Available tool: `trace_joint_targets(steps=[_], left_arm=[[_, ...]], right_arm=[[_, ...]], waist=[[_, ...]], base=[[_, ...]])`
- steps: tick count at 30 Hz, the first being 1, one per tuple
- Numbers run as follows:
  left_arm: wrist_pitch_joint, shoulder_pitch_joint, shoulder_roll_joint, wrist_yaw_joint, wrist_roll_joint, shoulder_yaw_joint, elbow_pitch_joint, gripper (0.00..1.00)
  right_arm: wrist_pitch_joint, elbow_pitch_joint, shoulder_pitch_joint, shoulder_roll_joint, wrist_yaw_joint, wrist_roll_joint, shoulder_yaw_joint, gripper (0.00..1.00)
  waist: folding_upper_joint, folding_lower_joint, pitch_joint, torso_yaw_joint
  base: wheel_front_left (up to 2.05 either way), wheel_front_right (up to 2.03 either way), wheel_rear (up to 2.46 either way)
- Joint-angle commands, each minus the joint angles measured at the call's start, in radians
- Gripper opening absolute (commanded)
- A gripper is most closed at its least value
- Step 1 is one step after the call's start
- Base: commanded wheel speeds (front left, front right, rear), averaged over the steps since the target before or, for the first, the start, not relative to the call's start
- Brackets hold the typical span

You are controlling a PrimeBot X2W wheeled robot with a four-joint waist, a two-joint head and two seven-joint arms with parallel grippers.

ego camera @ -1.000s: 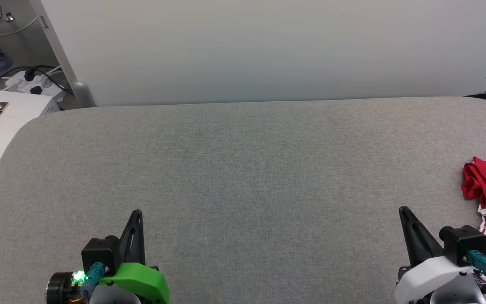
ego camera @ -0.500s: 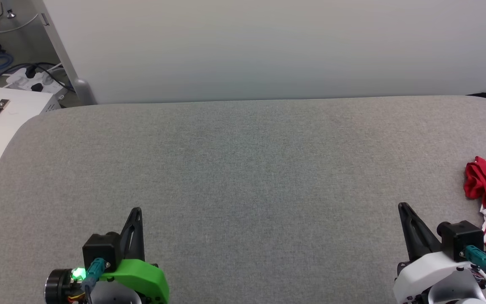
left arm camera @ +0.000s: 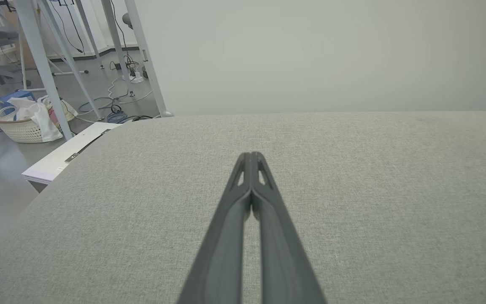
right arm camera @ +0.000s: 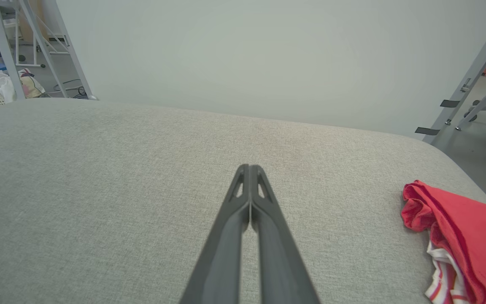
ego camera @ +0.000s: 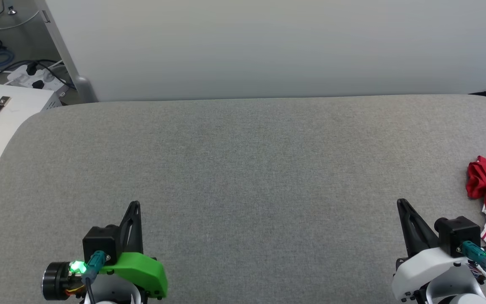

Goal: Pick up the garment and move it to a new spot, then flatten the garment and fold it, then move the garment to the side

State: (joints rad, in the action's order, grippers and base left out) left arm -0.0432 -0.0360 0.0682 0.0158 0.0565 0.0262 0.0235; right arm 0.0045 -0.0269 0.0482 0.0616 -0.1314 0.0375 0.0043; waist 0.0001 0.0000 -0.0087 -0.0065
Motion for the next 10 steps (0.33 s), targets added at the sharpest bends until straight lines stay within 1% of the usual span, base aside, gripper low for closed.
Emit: trace_joint_targets(steps=[1,10], left_arm=[[0.005,0.020,-0.006,-0.006,-0.013,-0.006,-0.005,0.00],[0.023,0.028,-0.012,-0.011,-0.034,-0.016,-0.014,0.00]], right_arm=[[-0.004,0.006,-0.021,-0.004,0.001,-0.010,-0.002,0.00],[-0.004,0.016,-0.034,-0.008,0.001,-0.023,-0.003,0.00]], waist=[[-0.0001,0.0000,0.001,0.000],[-0.0001,0.0000,0.004,0.003]], base=[[0.00,0.00,0.00],[0.00,0.00,0.00]])
